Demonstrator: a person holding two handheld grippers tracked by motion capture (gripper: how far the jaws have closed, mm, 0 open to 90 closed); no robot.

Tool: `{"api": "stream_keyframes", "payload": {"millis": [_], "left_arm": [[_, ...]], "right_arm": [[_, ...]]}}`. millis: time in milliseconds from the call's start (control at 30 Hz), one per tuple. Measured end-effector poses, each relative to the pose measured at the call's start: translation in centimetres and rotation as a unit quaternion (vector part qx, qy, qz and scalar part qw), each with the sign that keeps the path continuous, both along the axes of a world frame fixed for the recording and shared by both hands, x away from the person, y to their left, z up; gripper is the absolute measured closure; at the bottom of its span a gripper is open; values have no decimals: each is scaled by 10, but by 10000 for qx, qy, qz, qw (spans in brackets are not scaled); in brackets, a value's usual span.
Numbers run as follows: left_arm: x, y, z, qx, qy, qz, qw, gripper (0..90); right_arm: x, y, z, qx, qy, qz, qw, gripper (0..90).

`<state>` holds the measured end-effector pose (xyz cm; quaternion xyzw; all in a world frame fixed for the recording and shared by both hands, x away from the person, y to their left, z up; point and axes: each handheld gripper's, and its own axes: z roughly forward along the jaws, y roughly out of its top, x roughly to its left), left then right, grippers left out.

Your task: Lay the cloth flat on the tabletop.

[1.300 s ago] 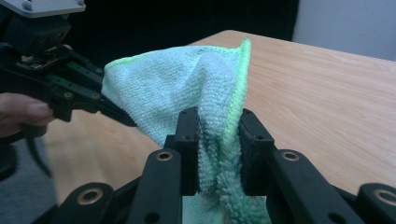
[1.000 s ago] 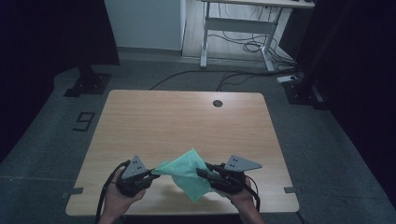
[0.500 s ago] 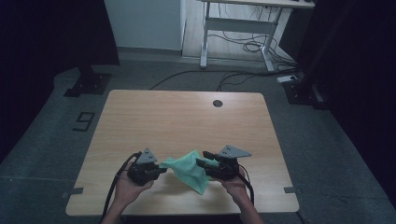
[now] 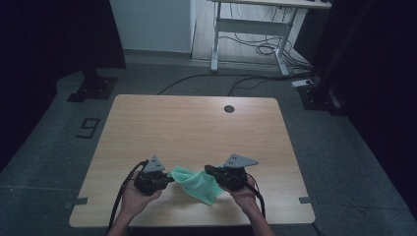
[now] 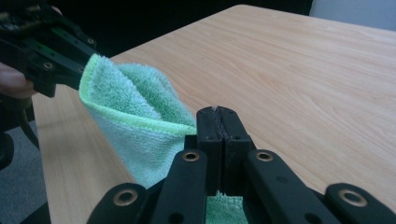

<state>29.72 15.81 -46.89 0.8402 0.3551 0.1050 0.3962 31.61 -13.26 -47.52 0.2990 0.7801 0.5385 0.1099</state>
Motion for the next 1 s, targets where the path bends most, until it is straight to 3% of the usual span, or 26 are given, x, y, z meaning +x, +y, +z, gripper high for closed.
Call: {"api": "stream_keyframes", "payload": {"millis": [333, 400, 467, 500, 533, 567, 633, 733, 833, 1000], "left_arm": [[2, -2, -2, 11, 28, 25, 10000, 857], [2, -2, -2, 2, 24, 25, 10000, 857], [2, -4, -2, 11, 27, 13, 10000, 857], [2, -4, -2, 11, 27, 13, 10000, 857], [2, -4, -3, 23, 37, 16, 10000, 857], [3, -4, -4, 18, 49, 22, 10000, 857], [3, -4, -6, 23, 70, 36, 10000, 857], [4, -5, -9, 34, 106, 43, 9999, 857], [4, -5, -9, 27, 113, 32, 9999, 857], [6, -6, -11, 43, 153, 59, 9999, 857]], "right_arm": [[-3, -10, 5, 171, -77, -82, 9998, 891], [-4, -10, 5, 113, -160, -89, 9998, 880], [-5, -9, 4, 35, -187, -86, 9998, 758], [-5, -9, 4, 35, -187, -86, 9998, 758], [-5, -9, 3, 71, -161, -91, 9998, 693], [-6, -9, 1, 175, -59, -85, 9998, 513], [-8, -8, -1, 189, 16, -116, 9998, 418], [-11, -6, -7, 105, 150, -28, 9998, 351], [-10, -2, -18, -95, 329, 52, 9994, 338], [-10, 9, -30, -172, 474, 289, 9983, 357]]}}
